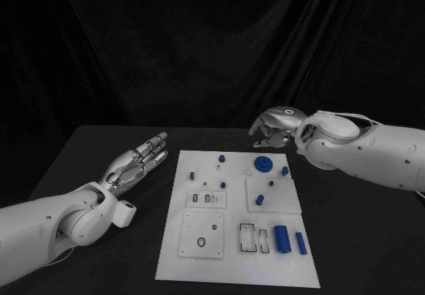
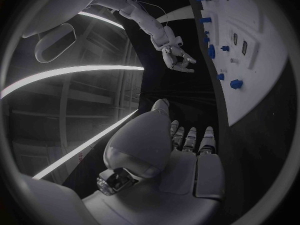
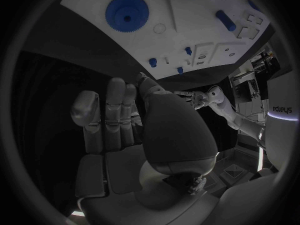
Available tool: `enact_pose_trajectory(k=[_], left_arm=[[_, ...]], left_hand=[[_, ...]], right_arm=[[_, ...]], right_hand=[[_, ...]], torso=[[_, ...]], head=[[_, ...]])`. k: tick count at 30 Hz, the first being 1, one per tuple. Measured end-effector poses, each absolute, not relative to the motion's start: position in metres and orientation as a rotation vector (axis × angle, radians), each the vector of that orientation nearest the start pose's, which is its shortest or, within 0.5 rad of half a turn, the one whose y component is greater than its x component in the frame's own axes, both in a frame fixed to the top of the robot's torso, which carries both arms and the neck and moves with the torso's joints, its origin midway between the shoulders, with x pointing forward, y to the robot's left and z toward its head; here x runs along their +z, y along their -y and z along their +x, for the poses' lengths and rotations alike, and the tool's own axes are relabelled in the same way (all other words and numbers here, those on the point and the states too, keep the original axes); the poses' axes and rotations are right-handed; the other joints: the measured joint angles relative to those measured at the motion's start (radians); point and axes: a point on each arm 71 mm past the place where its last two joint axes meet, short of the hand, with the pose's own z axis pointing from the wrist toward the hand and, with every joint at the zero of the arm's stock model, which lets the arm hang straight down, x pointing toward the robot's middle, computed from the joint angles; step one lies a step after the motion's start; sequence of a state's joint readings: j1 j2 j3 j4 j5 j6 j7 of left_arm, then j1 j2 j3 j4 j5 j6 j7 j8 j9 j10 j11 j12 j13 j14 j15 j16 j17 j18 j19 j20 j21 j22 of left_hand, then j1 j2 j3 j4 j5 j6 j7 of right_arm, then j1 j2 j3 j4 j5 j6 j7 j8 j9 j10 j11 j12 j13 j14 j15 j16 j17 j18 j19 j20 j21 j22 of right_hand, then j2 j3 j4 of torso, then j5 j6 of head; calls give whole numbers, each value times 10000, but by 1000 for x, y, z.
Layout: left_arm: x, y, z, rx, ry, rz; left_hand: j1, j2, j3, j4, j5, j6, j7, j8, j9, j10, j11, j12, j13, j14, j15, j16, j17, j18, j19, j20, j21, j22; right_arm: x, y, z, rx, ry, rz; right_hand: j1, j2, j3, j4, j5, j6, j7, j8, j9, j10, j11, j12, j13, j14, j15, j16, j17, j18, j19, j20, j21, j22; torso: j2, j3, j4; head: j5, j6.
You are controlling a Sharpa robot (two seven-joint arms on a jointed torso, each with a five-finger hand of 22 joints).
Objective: Assemble the parts on the task board
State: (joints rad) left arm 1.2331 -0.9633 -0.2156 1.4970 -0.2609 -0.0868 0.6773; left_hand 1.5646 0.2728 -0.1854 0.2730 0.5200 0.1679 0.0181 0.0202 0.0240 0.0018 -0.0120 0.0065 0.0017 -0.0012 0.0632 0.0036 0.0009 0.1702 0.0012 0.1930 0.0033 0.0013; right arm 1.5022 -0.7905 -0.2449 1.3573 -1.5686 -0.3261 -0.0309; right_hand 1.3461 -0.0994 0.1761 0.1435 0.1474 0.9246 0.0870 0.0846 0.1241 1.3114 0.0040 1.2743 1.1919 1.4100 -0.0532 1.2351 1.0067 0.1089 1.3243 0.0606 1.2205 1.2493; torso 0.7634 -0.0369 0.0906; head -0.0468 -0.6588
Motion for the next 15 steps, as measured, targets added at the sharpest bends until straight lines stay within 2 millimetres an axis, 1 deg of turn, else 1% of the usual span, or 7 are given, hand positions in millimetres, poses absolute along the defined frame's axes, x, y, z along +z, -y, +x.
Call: enact_pose_trajectory(k=[1,2,3,4,6,10,15], left_arm=[[-204,-262,461,-16538,-14684,-6802],[-204,-262,461,-16541,-14686,-6800],[-204,-262,462,-16543,-14688,-6798],[-204,-261,462,-16545,-14690,-6797],[-204,-261,462,-16552,-14696,-6794],[-204,-261,462,-16573,-14708,-6789],[-204,-260,462,-16600,-14724,-6784]], left_hand=[[0,0,0,0,0,0,0,0,0,0,0,0,0,0,0,0,0,1,0,0,0,0],[0,0,0,0,0,0,0,0,0,0,0,0,0,26,26,0,0,1,0,0,0,0],[0,0,0,0,0,0,0,0,-1,0,0,0,-1,34,34,0,0,1,0,0,0,1],[0,0,0,0,0,0,0,0,-1,0,0,0,-2,25,43,0,1,1,0,0,0,1],[0,0,0,0,0,0,0,0,-1,0,0,0,-4,-1,69,0,1,1,0,0,0,1],[0,0,27,-28,0,0,0,0,-1,0,0,0,-7,20,89,0,2,1,-36,35,0,1],[0,0,55,0,0,0,0,0,-2,0,-1,0,-8,-1,140,0,3,1,0,71,0,1]], right_arm=[[-110,227,536,4135,-15052,-4158],[-111,230,536,4050,-15140,-4048],[-113,235,535,3942,-15265,-3910],[-116,238,535,3866,-15370,-3812],[-122,243,534,3733,-15591,-3641],[-134,249,531,3517,-16021,-3371],[-142,252,531,3378,-16303,-3216]], right_hand=[[-258,-1,-154,155,-101,-79,17,-65,45,830,26,1227,669,331,-5,1238,1751,-46,153,9,279,305],[-432,7,-269,269,-178,-113,28,-93,84,1249,23,2048,944,455,19,2063,2466,-237,298,9,532,472],[-479,8,-331,331,-209,-140,55,-93,111,1420,12,2483,1073,507,23,2487,2774,-235,383,19,689,541],[-645,-15,-418,467,-209,-184,12,-93,131,1486,5,2772,1130,517,14,2934,2918,-236,582,3,968,575],[-743,-45,-479,626,-209,-219,-4,-93,161,1520,-24,2922,1162,517,14,3288,3005,-396,875,-19,1389,589],[-807,-58,-478,704,-208,-299,3,-141,162,1520,-24,2941,1162,517,14,3333,3015,-396,1087,-51,1719,589],[-807,-59,-478,704,-208,-548,38,-179,136,1520,-24,2941,1162,517,14,3333,3014,-395,1195,-53,1855,588]], torso=[[0,0,-1],[-2,0,-5],[-4,0,-8],[-6,0,-12],[-6,0,-17],[-7,0,-40],[-12,1,-49]], head=[[-1,0],[-1,12],[-1,23],[3,34],[18,42],[55,20],[71,-4]])
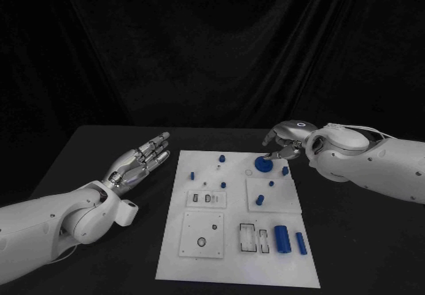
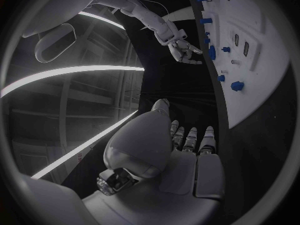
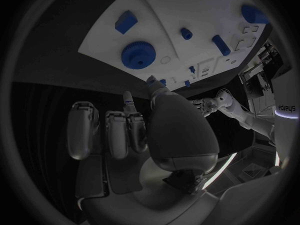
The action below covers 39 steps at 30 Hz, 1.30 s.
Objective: Assemble the parts on the task board
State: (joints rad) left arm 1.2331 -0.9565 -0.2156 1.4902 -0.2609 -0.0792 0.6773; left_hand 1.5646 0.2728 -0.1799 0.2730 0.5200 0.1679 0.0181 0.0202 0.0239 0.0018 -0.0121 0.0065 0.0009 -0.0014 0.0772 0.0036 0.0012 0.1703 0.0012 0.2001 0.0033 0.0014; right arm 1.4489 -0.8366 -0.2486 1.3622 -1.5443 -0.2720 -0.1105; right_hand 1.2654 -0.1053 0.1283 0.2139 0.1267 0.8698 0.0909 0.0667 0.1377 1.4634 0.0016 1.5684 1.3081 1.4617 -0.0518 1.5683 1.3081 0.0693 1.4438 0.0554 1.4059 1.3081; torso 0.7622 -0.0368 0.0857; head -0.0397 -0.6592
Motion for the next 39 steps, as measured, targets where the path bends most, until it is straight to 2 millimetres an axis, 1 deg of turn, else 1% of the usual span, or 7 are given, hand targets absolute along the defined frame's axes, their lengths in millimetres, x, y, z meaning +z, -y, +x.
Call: enact_pose_trajectory(k=[13,17,23,30,32,34,39], left_arm=[[-204,-260,462,-16649,-14753,-6778],[-204,-260,462,-16659,-14760,-6777],[-204,-260,462,-16673,-14770,-6778],[-204,-260,462,-16702,-14789,-6778],[-204,-260,462,-16710,-14794,-6778],[-204,-260,462,-16710,-14797,-6781],[-204,-260,462,-16710,-14802,-6786]], left_hand=[[0,0,-1,0,0,-37,-37,0,-1,0,0,0,2,36,35,0,3,-1,0,0,0,1],[0,0,-1,0,0,-37,-37,0,-1,-1,0,0,3,35,35,0,4,-1,0,0,0,1],[0,0,-1,0,0,-36,-37,0,-2,-1,-1,0,4,36,35,0,4,0,0,0,0,2],[0,0,-1,0,0,-37,-37,0,-2,-1,-1,0,5,-1,71,0,-2,0,-36,35,0,2],[0,0,-1,0,0,-36,-37,0,-3,-1,-1,0,6,-1,71,0,-4,-1,-36,35,0,2],[0,0,-2,0,0,-36,-37,0,-3,-1,-1,0,6,-1,71,0,-4,0,-36,35,0,2],[0,0,26,-27,0,-36,-37,0,-3,-1,-1,0,7,-1,70,0,-4,0,0,72,0,2]], right_arm=[[-163,253,530,3206,-16912,-3096],[-167,253,529,3191,-17036,-3098],[-174,250,530,3195,-17191,-3118],[-176,248,532,3239,-17150,-3090],[-176,247,532,3286,-17106,-3083],[-176,245,533,3361,-17045,-3099],[-178,245,532,3528,-16921,-3109]], right_hand=[[1,-1,0,0,85,-163,20,0,-66,-1,0,0,-2,0,0,0,-2,2,0,0,0,-2],[33,-28,0,0,179,-88,94,0,-64,35,37,0,-2,-1,0,-1,-2,2,0,0,-1,-2],[184,48,100,-101,540,143,157,122,-4,35,37,-1,-2,-1,0,-1,-3,3,11,12,-1,-3],[403,103,237,-351,1275,742,128,422,169,35,37,-1,-3,27,28,-1,-3,3,-17,58,-61,-4],[454,83,307,-454,1681,936,144,576,194,35,37,-1,-4,27,28,-1,-3,3,-17,58,-61,-4],[547,174,429,-600,2282,1208,157,937,212,35,37,-1,-4,35,19,-1,-3,4,-17,58,-61,-4],[706,150,453,-796,3112,1350,300,973,207,38,-68,-1,-4,34,-72,-1,-4,4,4,-40,-100,-5]], torso=[[-4,-7,0],[-4,-10,0],[-4,-12,2],[-5,-12,1],[-5,-12,1],[-6,-12,0],[-7,-12,-5]], head=[[17,-16],[31,-17],[5,-54],[-17,-57],[-17,-60],[-14,-71],[10,-51]])
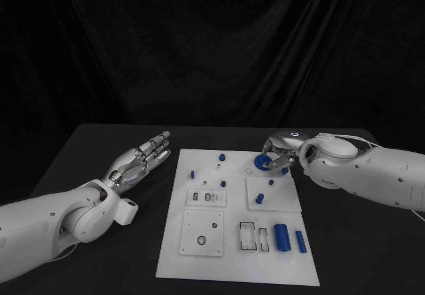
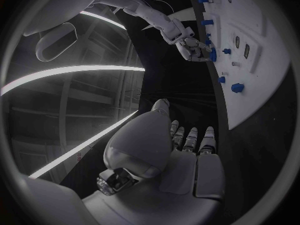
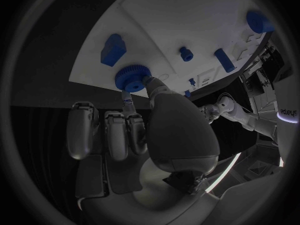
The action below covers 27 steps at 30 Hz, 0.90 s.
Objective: Assemble the parts on the task board
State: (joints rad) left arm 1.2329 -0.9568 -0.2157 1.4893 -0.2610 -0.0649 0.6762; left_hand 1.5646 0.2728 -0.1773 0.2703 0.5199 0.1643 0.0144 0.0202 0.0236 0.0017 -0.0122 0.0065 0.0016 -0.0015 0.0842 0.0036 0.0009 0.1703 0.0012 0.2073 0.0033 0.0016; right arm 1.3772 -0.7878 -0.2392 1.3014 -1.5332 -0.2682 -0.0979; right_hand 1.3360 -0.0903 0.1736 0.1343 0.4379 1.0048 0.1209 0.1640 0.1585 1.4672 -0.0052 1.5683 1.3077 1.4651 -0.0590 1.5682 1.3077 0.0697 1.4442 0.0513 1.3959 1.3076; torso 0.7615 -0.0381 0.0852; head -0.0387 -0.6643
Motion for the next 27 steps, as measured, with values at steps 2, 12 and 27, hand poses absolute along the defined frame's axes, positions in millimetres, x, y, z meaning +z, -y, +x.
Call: enact_pose_trajectory(k=[2,12,27], left_arm=[[-204,-260,462,-16710,-14805,-6788],[-204,-261,462,-16705,-14827,-6802],[-205,-260,463,-16750,-14941,-6818]], left_hand=[[0,0,0,0,0,0,0,0,0,0,0,0,1,0,0,0,0,0,0,0,0,0],[0,0,0,0,0,0,0,0,-1,0,0,0,1,0,0,0,2,0,0,0,0,0],[0,0,55,0,0,0,0,0,-1,-4,72,0,-7,13,85,0,6,0,1,72,0,1]], right_arm=[[-178,245,531,3589,-16863,-3113],[-178,240,523,4101,-16503,-3258],[-166,194,518,5232,-16051,-4126]], right_hand=[[95,-14,-11,-11,119,0,1,0,-8,0,0,0,0,35,-35,0,0,1,48,-48,0,0],[397,-3,283,-474,187,-2,3,-1,-273,-18,-93,0,-1,9,-82,0,-1,-160,109,-109,32,-1],[396,149,366,-515,260,-60,-56,0,-1255,-3,-110,0,-2,36,-109,0,-2,-157,120,-120,31,-2]], torso=[[0,0,-1],[2,1,2],[1,-6,12]], head=[[9,14],[53,70],[112,56]])
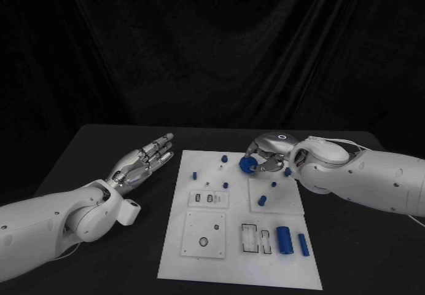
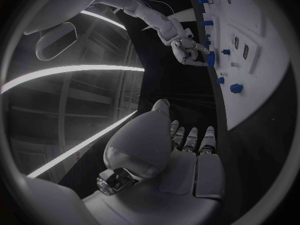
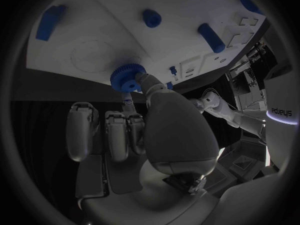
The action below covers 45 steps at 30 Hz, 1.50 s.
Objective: Assemble the parts on the task board
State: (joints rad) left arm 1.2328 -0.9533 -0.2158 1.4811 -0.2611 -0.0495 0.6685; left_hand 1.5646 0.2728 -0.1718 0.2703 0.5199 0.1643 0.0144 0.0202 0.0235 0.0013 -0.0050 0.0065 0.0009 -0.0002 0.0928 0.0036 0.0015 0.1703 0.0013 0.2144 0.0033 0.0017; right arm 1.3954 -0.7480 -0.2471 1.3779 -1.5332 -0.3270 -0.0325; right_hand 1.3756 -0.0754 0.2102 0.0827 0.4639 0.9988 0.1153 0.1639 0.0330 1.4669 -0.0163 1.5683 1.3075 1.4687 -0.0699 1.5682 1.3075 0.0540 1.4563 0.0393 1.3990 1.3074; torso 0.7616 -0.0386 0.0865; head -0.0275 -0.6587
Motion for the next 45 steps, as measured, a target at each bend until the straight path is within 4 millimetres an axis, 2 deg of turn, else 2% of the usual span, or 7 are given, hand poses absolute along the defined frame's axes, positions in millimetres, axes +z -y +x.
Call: enact_pose_trajectory(k=[15,34,37,38,39,41,45], left_arm=[[-207,-256,464,-16861,-15094,-6813],[-207,-254,465,-16922,-15200,-6821],[-207,-253,465,-16928,-15215,-6825],[-207,-253,465,-16928,-15219,-6826],[-207,-253,465,-16928,-15223,-6828],[-207,-253,465,-16928,-15230,-6831],[-207,-253,465,-16928,-15247,-6837]], left_hand=[[0,0,56,-1,0,0,0,0,0,-34,34,0,1,-12,59,0,-2,-1,34,35,0,9],[0,0,56,0,0,0,0,0,-1,2,69,0,4,-12,58,0,-4,-1,33,107,0,9],[0,0,56,0,0,0,0,0,-1,2,69,0,5,-12,58,0,-4,-1,33,107,0,9],[0,0,56,0,0,0,0,0,-1,2,69,0,6,-12,57,0,-4,-1,33,107,0,9],[0,0,55,0,0,0,0,0,-1,2,68,0,6,-12,57,0,-3,-1,33,107,0,9],[0,0,56,0,0,0,0,0,-1,2,68,0,6,-12,57,0,-3,-1,33,107,0,8],[0,0,55,0,0,1,0,0,-1,2,68,0,7,-12,57,0,-2,-1,33,107,0,8]], right_arm=[[-165,137,524,6095,-15845,-5095],[-168,117,534,6074,-16067,-5505],[-169,117,535,6026,-16172,-5527],[-170,117,535,6014,-16203,-5534],[-170,117,535,5999,-16242,-5542],[-171,117,535,5983,-16295,-5557],[-172,117,535,5966,-16383,-5584]], right_hand=[[-157,17,30,33,68,-89,-89,0,-2,-2,0,0,-1,0,0,0,0,2,0,0,34,7],[-263,-63,292,100,-89,-208,-196,0,-1,0,255,0,-2,-36,147,-164,-2,2,-151,151,-244,5],[-329,-130,441,169,-201,-757,-102,84,52,-37,292,0,-1,-1,182,-289,-2,3,-239,239,-455,4],[-344,-143,468,166,-243,-974,-74,-30,1362,-37,292,0,-2,-1,183,-326,-2,3,-263,263,-519,4],[-382,-180,511,179,-284,-1209,-45,-257,2234,-37,292,0,-1,-1,183,-345,-2,3,-270,270,-581,4],[-460,-178,565,179,-349,-1504,-44,-560,2575,-37,292,0,-2,-1,183,-387,-2,3,-295,245,-653,4],[-534,-210,580,193,-800,-2189,-175,-995,2214,-12,267,0,-2,-1,183,-515,-2,4,-413,198,-858,3]], torso=[[8,-4,19],[11,12,11],[12,12,7],[12,12,7],[12,12,5],[15,12,2],[16,9,-5]], head=[[-76,-2],[-73,-104],[-59,-105],[-58,-112],[-58,-114],[-57,-115],[-53,-109]])
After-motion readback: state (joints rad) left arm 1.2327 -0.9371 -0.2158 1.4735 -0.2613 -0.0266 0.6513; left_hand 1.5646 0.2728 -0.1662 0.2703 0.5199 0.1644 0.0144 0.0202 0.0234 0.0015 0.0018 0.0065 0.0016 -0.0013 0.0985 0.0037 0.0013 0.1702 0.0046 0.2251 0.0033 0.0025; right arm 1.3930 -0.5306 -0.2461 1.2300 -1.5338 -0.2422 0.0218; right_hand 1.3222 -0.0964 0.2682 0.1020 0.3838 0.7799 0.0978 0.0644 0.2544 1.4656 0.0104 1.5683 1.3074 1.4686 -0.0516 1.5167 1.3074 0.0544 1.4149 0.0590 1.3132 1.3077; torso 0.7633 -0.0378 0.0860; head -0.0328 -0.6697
